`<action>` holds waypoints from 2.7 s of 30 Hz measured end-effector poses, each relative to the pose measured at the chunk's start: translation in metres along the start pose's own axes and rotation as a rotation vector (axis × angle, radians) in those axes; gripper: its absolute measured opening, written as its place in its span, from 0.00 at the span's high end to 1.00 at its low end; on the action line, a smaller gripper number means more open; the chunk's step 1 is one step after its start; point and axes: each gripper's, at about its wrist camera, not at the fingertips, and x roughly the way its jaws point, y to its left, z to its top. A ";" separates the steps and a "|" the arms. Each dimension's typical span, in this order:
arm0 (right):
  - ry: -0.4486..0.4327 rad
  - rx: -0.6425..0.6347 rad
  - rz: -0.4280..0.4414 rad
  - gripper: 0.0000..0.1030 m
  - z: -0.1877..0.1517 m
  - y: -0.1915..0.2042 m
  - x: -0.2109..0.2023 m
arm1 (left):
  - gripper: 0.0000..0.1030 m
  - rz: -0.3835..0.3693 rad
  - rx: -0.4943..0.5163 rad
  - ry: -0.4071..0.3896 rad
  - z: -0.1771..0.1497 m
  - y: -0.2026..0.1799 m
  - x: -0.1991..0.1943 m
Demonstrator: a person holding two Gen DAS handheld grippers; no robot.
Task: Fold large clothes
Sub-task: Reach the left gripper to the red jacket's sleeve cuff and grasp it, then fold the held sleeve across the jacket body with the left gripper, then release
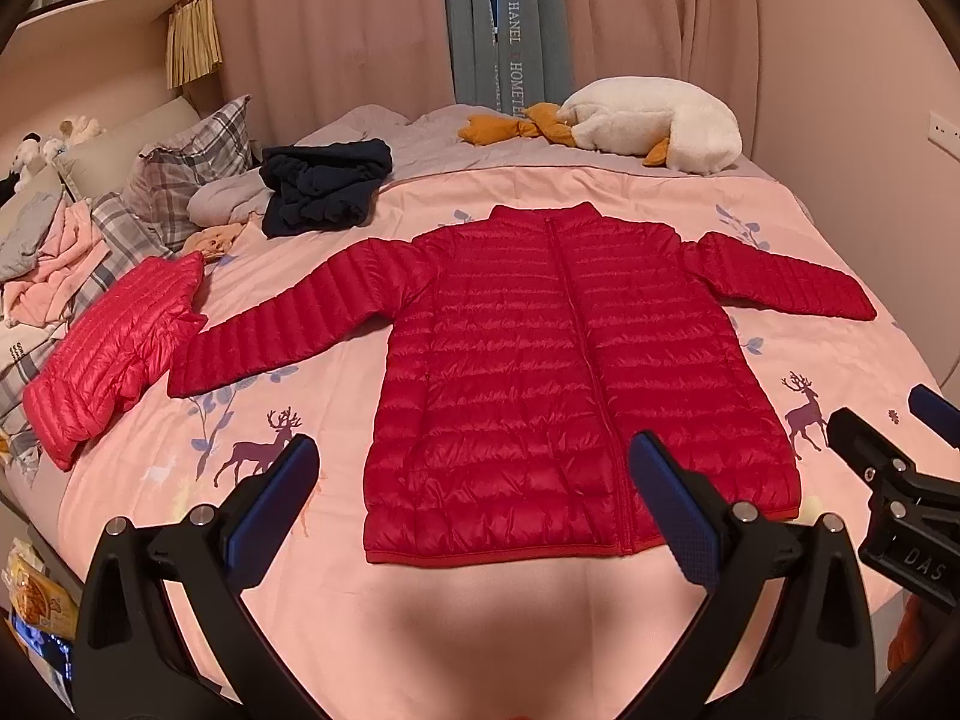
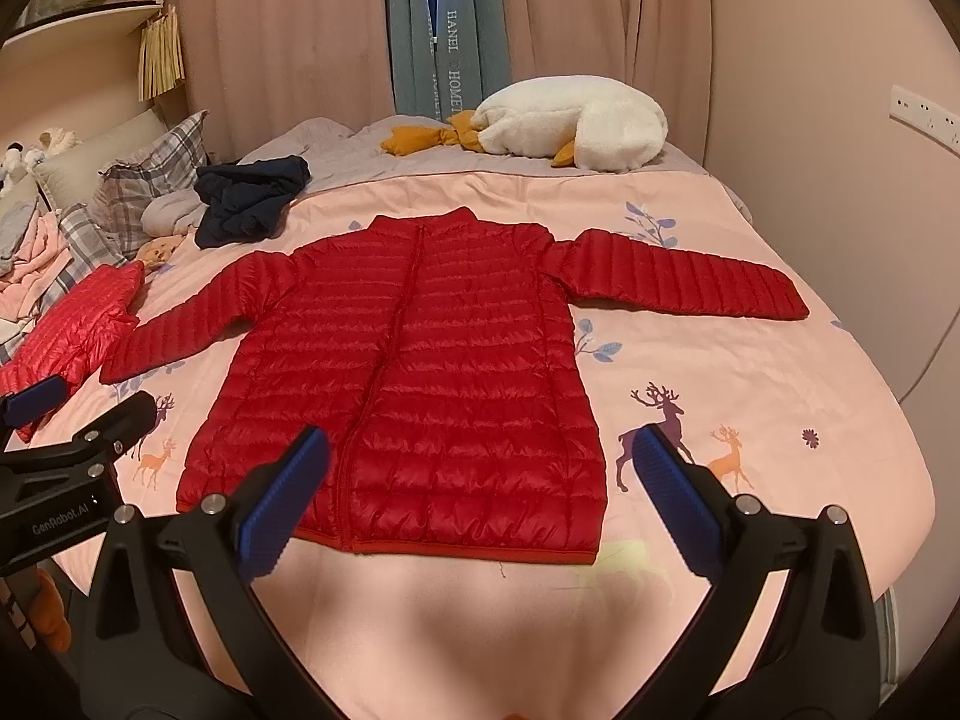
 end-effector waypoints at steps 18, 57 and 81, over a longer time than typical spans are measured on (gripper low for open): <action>-0.011 0.217 0.514 0.02 -0.015 -0.024 0.068 | 0.01 -0.202 -0.593 0.085 -0.012 0.152 0.142; 0.082 0.199 0.427 0.02 -0.010 -0.023 0.145 | 0.90 -0.164 -1.327 0.047 -0.041 0.419 0.325; 0.049 0.322 0.408 0.02 -0.031 -0.094 0.134 | 0.95 -0.318 -0.250 -0.060 0.196 0.043 0.230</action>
